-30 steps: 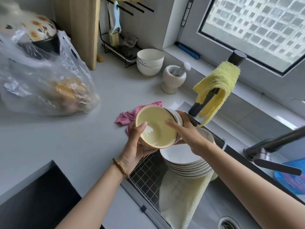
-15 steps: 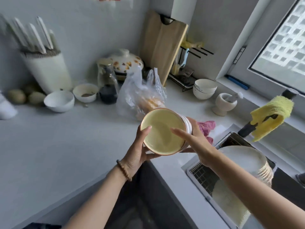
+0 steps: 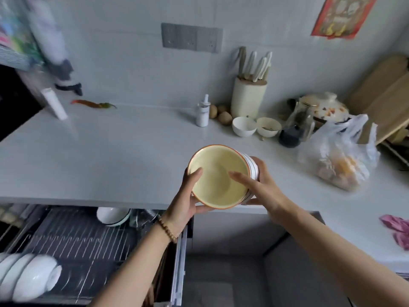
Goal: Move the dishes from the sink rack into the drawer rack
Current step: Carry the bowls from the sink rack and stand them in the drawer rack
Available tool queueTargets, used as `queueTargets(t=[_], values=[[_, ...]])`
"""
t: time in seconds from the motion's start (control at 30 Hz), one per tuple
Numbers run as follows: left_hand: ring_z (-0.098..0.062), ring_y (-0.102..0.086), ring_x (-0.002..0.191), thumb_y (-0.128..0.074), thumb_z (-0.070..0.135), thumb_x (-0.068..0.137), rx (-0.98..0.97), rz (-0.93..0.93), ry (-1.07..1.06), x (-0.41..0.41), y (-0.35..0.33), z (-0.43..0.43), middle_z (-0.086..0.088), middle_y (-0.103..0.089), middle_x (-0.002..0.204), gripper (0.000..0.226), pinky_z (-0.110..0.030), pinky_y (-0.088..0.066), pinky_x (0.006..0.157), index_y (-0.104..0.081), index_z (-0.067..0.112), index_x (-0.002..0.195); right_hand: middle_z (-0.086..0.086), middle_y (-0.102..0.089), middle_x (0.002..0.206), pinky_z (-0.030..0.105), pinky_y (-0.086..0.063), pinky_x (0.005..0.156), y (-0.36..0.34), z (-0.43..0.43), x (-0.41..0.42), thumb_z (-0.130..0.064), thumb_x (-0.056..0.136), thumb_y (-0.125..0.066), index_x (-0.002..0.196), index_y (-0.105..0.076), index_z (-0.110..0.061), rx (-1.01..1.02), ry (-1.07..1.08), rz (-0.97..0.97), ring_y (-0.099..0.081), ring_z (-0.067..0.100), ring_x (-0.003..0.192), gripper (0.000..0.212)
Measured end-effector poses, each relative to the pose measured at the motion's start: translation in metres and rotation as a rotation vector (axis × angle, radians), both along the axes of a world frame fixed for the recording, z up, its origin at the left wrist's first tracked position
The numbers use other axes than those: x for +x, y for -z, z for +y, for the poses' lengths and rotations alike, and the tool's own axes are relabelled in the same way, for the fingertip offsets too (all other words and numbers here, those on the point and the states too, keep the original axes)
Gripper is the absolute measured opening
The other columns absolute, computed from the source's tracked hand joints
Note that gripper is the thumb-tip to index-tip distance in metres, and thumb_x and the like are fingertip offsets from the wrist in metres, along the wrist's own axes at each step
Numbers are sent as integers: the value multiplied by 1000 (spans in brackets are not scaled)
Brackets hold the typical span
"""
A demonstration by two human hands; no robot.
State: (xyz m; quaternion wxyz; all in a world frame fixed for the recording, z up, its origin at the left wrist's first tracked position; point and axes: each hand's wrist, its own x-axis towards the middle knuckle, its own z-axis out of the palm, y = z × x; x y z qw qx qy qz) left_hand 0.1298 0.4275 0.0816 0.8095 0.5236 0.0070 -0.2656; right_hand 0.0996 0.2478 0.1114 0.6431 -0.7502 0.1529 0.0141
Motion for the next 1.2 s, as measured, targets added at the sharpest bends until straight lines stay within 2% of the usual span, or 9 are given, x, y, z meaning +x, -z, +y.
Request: queueTargets(t=[0.23, 0.43, 0.57, 0.67, 0.73, 0.83, 0.97, 1.1, 1.2], values=[[-25, -57, 116, -67, 55, 57, 8, 27, -276, -22, 10, 194, -5, -56, 131, 82, -56, -51, 87, -47, 26, 132, -8, -55, 110, 23, -55, 52, 12, 196, 23, -31, 81, -72, 129, -37, -29, 105, -235, 30, -60, 6, 92, 59], [-20, -60, 113, -67, 55, 65, 119, 82, -339, -30, 49, 359, -2, -58, 129, 70, -55, -48, 93, -50, 30, 128, -9, -53, 113, 36, -61, 69, 59, 361, 30, -34, 81, -73, 131, -34, -31, 147, -331, 129, -58, 11, 101, 63], [-20, -60, 110, -66, 47, 67, 159, 178, -336, -25, 81, 435, -4, -59, 126, 63, -52, -50, 91, -51, 29, 124, -8, -57, 112, 41, -61, 71, 100, 435, 33, -43, 64, -73, 128, -40, -33, 183, -336, 232, -61, 14, 101, 72], [-23, -54, 116, -64, 47, 71, 215, 238, -277, -11, 109, 461, -3, -54, 130, 54, -46, -55, 85, -51, 32, 122, -9, -55, 108, 36, -60, 61, 132, 460, 39, -30, 73, -75, 126, -41, -32, 250, -295, 303, -61, 11, 90, 63], [-27, -52, 118, -60, 43, 83, 248, 280, -239, 4, 128, 465, -2, -49, 130, 32, -43, -56, 80, -48, 41, 113, -10, -54, 105, 42, -60, 67, 158, 465, 48, -19, 85, -69, 125, -41, -34, 256, -249, 357, -60, 11, 86, 51], [-31, -51, 116, -48, 37, 92, 316, 338, -168, 29, 158, 460, 0, -46, 124, 14, -40, -56, 79, -44, 47, 100, -8, -54, 106, 45, -60, 70, 198, 462, 63, -16, 86, -65, 124, -43, -36, 279, -206, 430, -59, 14, 91, 49], [-22, -55, 103, -43, 35, 96, 375, 363, -75, 59, 199, 446, 6, -46, 118, 16, -33, -57, 72, -41, 50, 101, -1, -53, 118, 34, -57, 62, 250, 449, 78, -32, 66, -65, 127, -41, -38, 304, -196, 504, -59, 23, 102, 65], [-28, -48, 119, -43, 34, 96, 429, 384, 49, 78, 243, 433, 2, -36, 132, 25, -32, -58, 73, -34, 54, 108, 4, -53, 123, 38, -59, 70, 302, 436, 84, -33, 65, -65, 123, -43, -43, 319, -124, 572, -57, 31, 111, 62], [-27, -44, 123, -41, 33, 97, 465, 375, 114, 88, 272, 421, 3, -32, 131, 34, -24, -58, 63, -28, 48, 125, 5, -53, 122, 43, -59, 77, 333, 428, 86, -33, 65, -64, 125, -44, -43, 307, -66, 591, -56, 32, 109, 65]])
